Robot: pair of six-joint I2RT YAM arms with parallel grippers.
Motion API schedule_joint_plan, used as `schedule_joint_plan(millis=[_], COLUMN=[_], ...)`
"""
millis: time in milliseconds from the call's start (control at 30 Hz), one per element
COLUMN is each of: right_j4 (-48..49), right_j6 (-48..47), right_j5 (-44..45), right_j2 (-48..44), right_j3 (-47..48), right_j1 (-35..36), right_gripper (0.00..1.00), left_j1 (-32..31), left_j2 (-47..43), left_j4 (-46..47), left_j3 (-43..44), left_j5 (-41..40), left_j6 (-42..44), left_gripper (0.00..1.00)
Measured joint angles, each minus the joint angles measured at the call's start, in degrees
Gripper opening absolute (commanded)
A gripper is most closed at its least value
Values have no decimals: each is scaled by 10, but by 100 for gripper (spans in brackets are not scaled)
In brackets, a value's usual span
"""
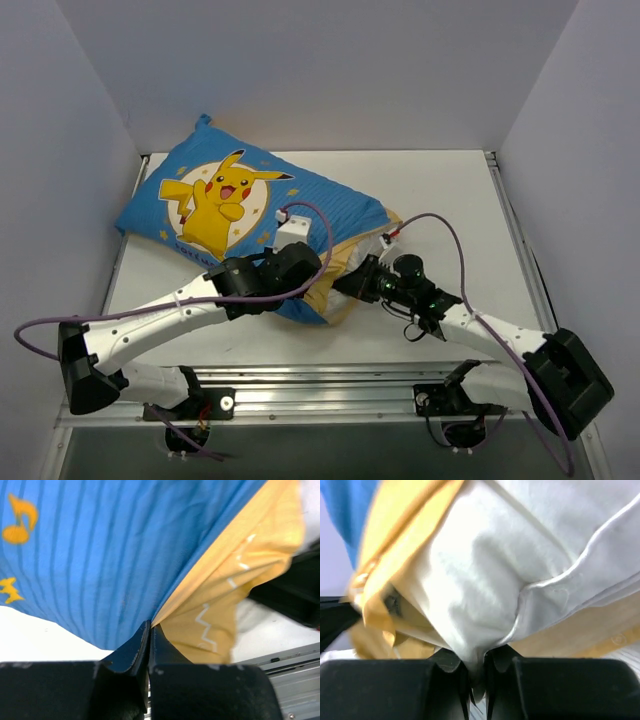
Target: Remove the pillowcase from the pillow
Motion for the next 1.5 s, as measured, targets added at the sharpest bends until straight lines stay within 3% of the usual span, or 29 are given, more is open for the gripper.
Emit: schedule_joint_plan(millis=[133,300,567,633,733,767,867,1000,1267,1500], right_j4=[-139,-293,-380,-379,-378,-375,-357,-341,-312,-304], right_j6=[-34,-75,-92,-92,-92,-92,-88,-86,-85,-81], right_j5=[-34,-75,-80,-66,-19,0,41,76,98,100], right_j2=[-86,-116,-101,-91,-62,-50,-16,14,54,64], right_j3=[56,144,184,184,192,193,194,204,234,234], right_j1=[-42,-80,-84,-77,-55,-48,-36,-33,-33,-32], right_gripper=[0,0,0,0,0,0,0,0,0,0], left_j1=[13,16,24,28,34,35,35,27,-41,-87], left_j2=[-49,-98,-160,-165,-148,-135,-87,-66,-57,18], left_j4=[43,114,156,168,168,168,167,165,150,137], left_j3=[-59,-107,-136,-134,-121,-111,-71,-50,-50,-40], left_j5=[7,17,86,101,118,123,132,134,108,60], left_j6=[-26,-58,-70,-68,-58,-53,-46,-41,-43,-41], left_gripper=[2,2,6,17,51,71,91,96,96,94])
